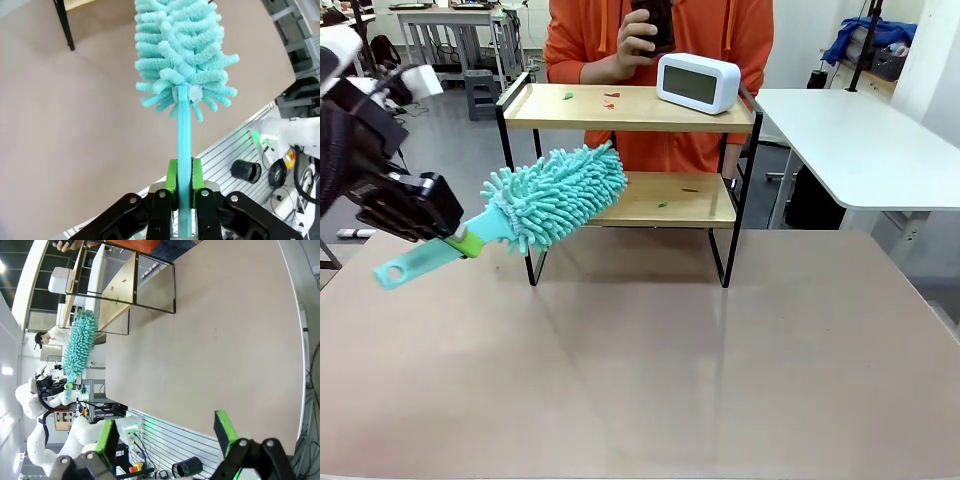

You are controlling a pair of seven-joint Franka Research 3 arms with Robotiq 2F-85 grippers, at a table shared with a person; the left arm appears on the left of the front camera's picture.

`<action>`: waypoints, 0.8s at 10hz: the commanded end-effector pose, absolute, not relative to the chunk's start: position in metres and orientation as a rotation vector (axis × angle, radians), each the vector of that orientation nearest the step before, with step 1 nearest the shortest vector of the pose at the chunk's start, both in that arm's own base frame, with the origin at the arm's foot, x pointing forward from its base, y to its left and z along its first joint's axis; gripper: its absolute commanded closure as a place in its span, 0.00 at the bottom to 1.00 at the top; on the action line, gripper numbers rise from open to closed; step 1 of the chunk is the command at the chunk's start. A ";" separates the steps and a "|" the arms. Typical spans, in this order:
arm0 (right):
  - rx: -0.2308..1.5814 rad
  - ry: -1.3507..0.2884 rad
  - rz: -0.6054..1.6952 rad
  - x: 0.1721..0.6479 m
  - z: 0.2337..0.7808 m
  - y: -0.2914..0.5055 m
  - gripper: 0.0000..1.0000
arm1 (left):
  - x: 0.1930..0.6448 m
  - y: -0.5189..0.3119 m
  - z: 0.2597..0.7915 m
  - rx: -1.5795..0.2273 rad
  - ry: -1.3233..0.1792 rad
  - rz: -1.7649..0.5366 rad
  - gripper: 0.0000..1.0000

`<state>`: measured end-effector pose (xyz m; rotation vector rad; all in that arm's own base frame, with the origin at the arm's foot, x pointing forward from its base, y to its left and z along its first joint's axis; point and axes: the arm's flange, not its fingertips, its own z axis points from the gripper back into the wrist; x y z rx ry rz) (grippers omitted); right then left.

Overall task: Clean the shelf.
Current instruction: Clean the specific tier of the Shelf with the Duster once objects are removed.

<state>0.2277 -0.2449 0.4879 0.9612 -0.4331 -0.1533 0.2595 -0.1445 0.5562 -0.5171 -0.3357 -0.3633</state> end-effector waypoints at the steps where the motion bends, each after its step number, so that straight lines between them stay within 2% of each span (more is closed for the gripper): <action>1: 0.967 -0.451 -0.132 0.229 0.488 -0.244 0.00 | 0.275 -0.163 0.542 -0.489 -0.386 -0.240 0.87; 3: 0.967 -0.451 -0.132 0.229 0.488 -0.244 0.00 | 0.292 -0.181 0.533 -0.453 -0.457 -0.171 0.87; 8: 0.967 -0.451 -0.132 0.229 0.488 -0.244 0.00 | 0.340 -0.218 0.509 -0.391 -0.497 -0.153 0.87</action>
